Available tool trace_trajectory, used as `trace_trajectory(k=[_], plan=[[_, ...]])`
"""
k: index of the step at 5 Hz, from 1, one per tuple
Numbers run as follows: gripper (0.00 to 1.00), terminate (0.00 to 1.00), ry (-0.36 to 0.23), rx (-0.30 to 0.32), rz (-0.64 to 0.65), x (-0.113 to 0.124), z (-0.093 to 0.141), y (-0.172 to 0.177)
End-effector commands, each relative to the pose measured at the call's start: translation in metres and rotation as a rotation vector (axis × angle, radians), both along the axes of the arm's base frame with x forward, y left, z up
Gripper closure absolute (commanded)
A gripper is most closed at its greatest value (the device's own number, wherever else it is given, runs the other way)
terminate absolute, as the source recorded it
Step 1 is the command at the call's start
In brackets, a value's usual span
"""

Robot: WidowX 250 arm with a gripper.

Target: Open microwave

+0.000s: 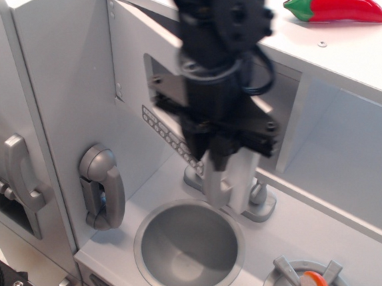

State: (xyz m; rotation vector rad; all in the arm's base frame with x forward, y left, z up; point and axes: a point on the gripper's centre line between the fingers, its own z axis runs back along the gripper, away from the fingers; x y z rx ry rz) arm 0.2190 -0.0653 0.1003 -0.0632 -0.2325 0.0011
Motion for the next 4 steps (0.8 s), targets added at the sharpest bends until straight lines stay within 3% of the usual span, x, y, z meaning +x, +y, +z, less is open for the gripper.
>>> trace_trajectory(k=[1,2,3,4], plan=[[0.00,0.00,0.408,-0.020,-0.174,-0.046,0.033,-0.004],[0.00,0.00,0.471,-0.032,-0.214,-0.049,0.031,-0.037],[0.00,0.00,0.402,-0.081,-0.237,-0.039,0.028,-0.071],[0.00,0.00,0.268,-0.105,-0.231,-0.016,0.030,-0.090]])
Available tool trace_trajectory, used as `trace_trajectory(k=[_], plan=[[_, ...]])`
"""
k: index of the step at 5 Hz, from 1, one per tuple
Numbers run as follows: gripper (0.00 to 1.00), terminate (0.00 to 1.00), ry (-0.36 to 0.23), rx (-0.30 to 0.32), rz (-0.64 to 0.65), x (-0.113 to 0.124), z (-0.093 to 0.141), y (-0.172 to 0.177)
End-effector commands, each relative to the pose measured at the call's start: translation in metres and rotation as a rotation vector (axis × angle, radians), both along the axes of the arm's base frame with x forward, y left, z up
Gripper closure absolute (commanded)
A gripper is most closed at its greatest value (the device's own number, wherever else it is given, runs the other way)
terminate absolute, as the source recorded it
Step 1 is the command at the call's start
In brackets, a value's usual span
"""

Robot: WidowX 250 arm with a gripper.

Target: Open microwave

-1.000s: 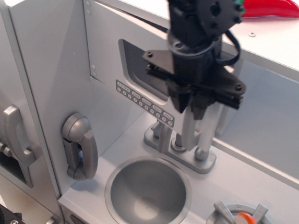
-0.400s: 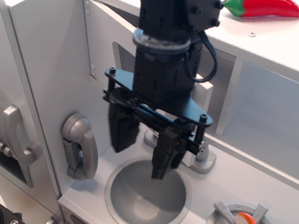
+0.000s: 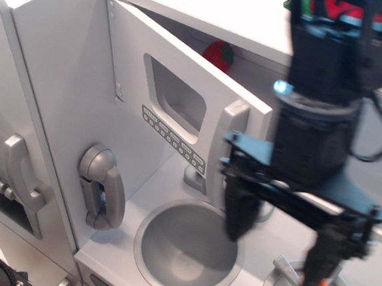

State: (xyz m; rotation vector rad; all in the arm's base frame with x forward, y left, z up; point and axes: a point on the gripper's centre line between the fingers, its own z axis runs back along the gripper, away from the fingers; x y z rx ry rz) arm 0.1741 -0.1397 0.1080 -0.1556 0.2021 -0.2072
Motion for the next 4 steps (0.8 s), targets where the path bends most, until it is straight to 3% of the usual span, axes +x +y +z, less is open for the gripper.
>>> trace_trajectory(k=[1,2,3,4], plan=[[0.00,0.00,-0.238,-0.078,0.068,0.062,0.028,-0.021],[0.00,0.00,-0.305,-0.087,0.149,0.092,0.041,-0.014],[0.00,0.00,-0.321,-0.061,0.205,0.102,0.040,0.000],[0.00,0.00,-0.286,-0.018,0.221,0.102,0.037,0.018]])
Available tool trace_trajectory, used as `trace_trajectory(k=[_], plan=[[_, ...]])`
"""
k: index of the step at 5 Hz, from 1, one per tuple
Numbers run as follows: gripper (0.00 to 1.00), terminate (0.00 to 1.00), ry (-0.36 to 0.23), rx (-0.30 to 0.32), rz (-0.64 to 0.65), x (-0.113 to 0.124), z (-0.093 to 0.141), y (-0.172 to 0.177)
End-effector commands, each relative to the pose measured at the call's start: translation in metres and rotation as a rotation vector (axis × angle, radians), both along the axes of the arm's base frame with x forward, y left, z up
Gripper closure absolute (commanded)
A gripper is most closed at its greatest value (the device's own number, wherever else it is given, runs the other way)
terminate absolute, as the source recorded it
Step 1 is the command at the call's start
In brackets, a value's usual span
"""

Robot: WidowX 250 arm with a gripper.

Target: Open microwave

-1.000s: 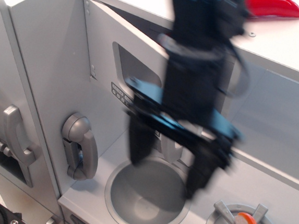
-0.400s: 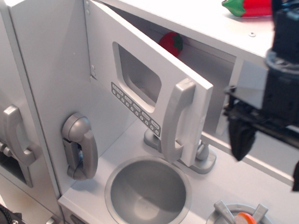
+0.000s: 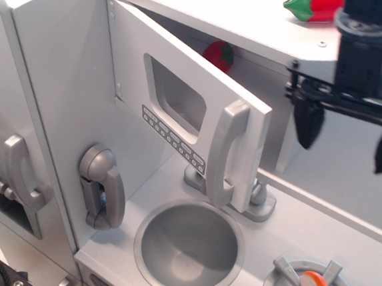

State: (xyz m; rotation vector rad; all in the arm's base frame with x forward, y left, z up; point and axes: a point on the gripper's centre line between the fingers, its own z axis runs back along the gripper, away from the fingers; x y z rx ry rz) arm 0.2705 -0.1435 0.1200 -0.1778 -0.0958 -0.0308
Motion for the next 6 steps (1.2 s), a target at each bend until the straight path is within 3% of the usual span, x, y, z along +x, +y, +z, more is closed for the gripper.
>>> trace_trajectory(k=[1,3,4,5,6], plan=[[0.00,0.00,0.014,0.015,0.046,-0.002,0.017,0.048],[0.00,0.00,0.050,0.102,0.086,-0.033,0.003,0.086],[0.00,0.00,0.022,0.118,0.064,-0.057,0.009,0.112],[0.00,0.00,0.065,0.129,-0.020,-0.072,0.013,0.139],[0.00,0.00,0.042,0.133,-0.095,-0.084,0.016,0.159]])
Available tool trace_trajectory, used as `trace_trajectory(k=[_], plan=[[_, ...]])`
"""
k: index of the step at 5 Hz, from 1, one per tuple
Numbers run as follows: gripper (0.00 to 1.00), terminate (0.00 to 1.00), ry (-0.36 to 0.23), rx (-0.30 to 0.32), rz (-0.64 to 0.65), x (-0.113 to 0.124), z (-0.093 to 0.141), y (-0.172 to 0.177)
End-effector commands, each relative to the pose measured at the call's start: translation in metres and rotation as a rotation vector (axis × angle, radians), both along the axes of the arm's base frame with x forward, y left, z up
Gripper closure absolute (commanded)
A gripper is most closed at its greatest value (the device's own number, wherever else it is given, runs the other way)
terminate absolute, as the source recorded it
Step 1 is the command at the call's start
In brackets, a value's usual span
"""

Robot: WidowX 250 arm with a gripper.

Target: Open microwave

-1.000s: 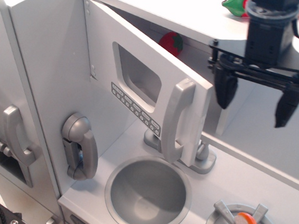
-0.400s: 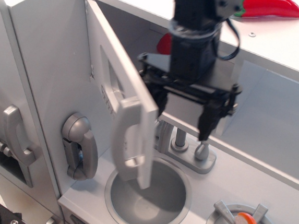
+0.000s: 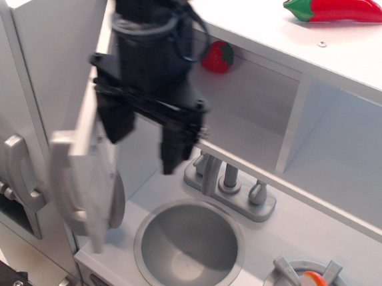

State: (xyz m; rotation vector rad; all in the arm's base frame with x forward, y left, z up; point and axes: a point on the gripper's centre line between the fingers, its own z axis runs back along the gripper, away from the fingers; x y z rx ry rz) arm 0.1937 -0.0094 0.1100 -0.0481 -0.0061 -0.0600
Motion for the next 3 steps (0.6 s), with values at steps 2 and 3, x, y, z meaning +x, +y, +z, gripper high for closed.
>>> trace_trajectory(k=[2,3], plan=[[0.00,0.00,-0.062,-0.047,-0.044,-0.004,0.060,0.024],[0.00,0.00,-0.083,-0.059,-0.016,-0.001,0.073,0.022]])
